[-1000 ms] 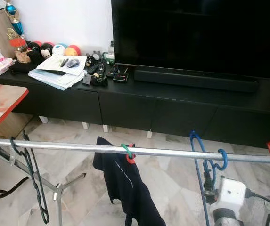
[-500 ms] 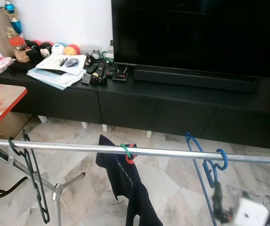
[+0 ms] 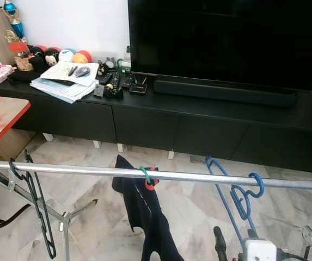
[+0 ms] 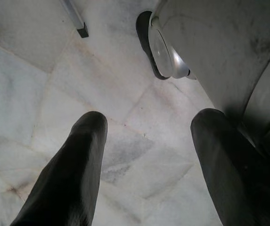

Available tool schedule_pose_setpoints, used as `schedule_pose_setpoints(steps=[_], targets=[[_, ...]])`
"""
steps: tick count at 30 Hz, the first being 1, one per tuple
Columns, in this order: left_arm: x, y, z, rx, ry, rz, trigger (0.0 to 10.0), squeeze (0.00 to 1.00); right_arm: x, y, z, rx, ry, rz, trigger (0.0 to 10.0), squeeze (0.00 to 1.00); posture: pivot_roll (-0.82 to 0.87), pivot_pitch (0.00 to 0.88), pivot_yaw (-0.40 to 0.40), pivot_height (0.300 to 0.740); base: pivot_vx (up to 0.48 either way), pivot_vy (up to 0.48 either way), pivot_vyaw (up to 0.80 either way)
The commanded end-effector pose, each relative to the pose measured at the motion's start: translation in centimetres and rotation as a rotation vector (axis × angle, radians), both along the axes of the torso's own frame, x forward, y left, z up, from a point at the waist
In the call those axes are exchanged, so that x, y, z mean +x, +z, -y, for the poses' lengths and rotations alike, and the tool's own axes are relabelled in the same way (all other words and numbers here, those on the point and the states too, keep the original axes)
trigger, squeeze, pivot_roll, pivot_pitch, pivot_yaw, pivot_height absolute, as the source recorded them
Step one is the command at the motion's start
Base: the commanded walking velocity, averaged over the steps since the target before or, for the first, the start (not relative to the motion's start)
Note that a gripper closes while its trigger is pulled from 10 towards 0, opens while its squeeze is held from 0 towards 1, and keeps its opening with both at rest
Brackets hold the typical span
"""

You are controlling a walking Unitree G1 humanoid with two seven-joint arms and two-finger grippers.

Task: Hang hanger

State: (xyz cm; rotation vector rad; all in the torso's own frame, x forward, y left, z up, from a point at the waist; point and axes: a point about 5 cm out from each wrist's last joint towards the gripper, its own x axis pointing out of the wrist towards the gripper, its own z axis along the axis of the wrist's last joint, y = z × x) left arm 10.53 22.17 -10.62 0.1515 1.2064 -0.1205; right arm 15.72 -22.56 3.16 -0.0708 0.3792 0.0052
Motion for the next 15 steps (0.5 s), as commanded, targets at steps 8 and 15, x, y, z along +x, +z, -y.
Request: schedule_pose_setpoints(steps=[8, 15], targets=[[-0.7, -0.2, 0.0, 0.002, 0.012, -0.024, 10.0, 0.00, 1.2, -4.8, -1.2, 0.052, 0.079, -0.179, 10.0, 0.00, -0.07, 0.068, -0.013, 0.740, 0.000, 0.000, 0.00], [-0.8, -0.2, -0.1, 0.006, 0.017, -0.022, 10.0, 0.00, 0.9, -9.2, -0.9, 0.077, 0.010, -0.357, 10.0, 0.00, -0.06, 0.068, -0.009, 0.740, 0.000, 0.000, 0.00]])
